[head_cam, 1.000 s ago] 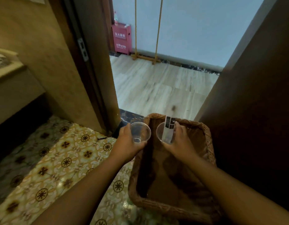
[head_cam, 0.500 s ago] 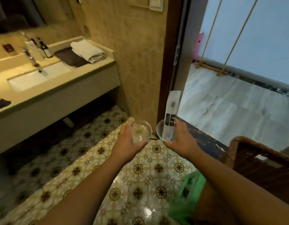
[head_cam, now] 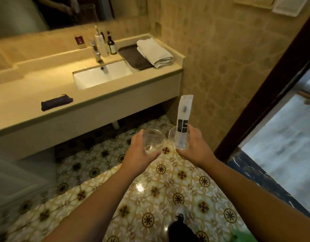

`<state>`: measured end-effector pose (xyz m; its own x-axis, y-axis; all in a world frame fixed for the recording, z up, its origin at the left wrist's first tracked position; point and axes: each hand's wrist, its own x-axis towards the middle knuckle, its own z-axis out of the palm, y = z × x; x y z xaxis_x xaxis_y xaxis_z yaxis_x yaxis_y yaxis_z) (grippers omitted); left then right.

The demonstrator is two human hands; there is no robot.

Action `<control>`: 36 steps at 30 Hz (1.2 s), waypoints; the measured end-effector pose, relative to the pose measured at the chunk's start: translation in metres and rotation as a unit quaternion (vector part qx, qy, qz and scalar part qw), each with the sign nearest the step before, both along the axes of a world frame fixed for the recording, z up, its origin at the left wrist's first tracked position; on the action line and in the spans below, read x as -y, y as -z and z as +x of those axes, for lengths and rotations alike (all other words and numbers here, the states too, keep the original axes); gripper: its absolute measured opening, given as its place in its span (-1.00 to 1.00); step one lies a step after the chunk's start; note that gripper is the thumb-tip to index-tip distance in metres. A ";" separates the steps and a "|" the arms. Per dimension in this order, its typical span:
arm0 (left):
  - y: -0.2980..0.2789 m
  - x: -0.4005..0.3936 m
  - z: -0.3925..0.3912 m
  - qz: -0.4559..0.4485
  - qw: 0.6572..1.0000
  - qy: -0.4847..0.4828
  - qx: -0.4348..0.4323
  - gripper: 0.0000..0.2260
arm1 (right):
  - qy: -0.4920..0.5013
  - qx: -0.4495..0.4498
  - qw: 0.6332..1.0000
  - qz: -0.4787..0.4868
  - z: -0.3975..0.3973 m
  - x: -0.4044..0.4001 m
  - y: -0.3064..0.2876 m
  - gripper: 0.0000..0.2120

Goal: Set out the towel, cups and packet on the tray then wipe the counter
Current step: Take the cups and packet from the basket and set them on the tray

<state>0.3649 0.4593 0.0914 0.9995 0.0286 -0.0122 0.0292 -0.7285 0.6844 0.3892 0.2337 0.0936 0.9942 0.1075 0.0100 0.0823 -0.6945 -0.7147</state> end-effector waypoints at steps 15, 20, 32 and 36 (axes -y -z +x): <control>-0.018 -0.027 0.285 -0.028 0.994 -0.104 0.017 -0.06 | -0.073 0.012 0.997 -0.016 0.330 -0.034 -0.015 -0.17; -0.017 -0.043 0.367 -0.022 0.993 -0.111 0.028 -0.08 | -0.088 0.016 0.995 -0.033 0.419 -0.046 -0.022 -0.12; 0.016 -0.112 0.629 -0.057 0.988 -0.131 0.053 -0.11 | -0.061 0.016 0.993 -0.097 0.665 -0.123 -0.005 -0.06; 0.012 -0.139 0.717 -0.065 0.988 -0.132 0.045 -0.12 | -0.061 0.014 0.994 -0.089 0.748 -0.155 -0.012 -0.09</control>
<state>1.0823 0.5987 0.0799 0.9544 0.2933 0.0563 0.1413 -0.6095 0.7801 1.1376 0.3883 0.1057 0.9732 0.2297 0.0077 0.1917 -0.7931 -0.5782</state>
